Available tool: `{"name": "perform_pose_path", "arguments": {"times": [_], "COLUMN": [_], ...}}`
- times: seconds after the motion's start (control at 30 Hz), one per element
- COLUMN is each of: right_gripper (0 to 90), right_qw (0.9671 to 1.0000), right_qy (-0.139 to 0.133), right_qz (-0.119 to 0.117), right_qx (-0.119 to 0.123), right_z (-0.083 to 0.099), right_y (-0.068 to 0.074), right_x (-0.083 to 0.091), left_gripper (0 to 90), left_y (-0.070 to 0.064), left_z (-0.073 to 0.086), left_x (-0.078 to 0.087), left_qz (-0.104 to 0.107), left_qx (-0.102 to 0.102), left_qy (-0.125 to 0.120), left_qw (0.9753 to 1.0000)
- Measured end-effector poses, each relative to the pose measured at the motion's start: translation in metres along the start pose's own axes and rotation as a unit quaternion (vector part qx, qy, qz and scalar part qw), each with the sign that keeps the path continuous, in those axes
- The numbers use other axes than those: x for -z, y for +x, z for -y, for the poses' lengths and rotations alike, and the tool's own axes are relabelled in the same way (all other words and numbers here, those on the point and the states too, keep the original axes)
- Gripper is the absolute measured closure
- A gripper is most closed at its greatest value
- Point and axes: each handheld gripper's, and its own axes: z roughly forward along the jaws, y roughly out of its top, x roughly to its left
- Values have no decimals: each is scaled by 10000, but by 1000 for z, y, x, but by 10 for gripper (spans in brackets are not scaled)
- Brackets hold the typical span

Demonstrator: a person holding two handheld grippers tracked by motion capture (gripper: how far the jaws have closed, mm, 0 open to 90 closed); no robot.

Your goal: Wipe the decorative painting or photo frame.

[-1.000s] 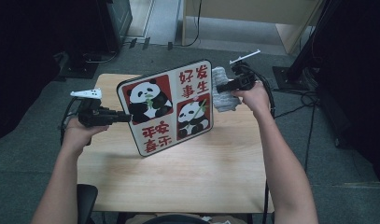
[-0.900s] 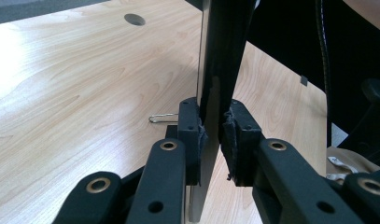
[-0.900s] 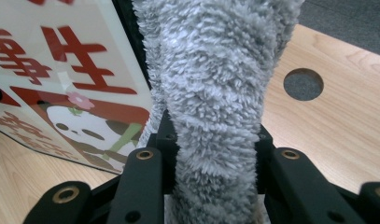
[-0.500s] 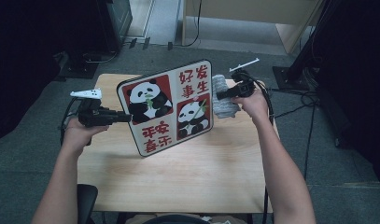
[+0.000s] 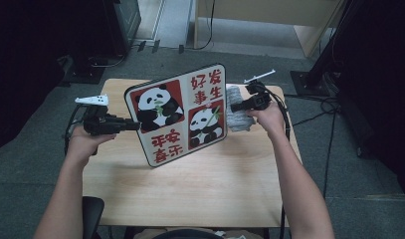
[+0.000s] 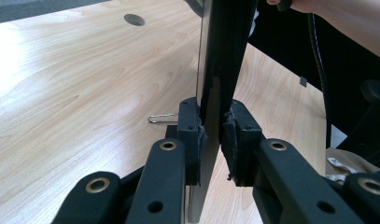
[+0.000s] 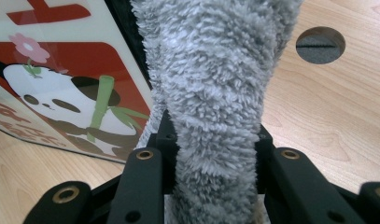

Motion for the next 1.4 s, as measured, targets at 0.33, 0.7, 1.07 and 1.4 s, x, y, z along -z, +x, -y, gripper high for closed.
{"name": "perform_pose_path", "arguments": {"times": [0.33, 0.7, 1.07, 1.4], "right_gripper": [679, 680, 680, 680], "right_qw": [10000, 9999, 9998, 9995], "right_qy": [17, 93, 109, 192], "right_qz": [-33, -14, 22, -11], "right_qx": [-82, -118, -154, -233], "right_z": [8, 16, 24, 32], "right_y": [-3, -5, -7, -10], "right_x": [-6, -13, -20, -26], "left_gripper": [781, 780, 777, 760], "left_y": [0, 0, 0, 0], "left_z": [0, 0, 0, 1], "left_x": [0, -1, -1, -2], "left_qz": [-10, -7, -7, -28], "left_qx": [-2, 7, 49, 97], "left_qy": [-5, 0, -14, -10], "left_qw": [10000, 10000, 10000, 9999]}}
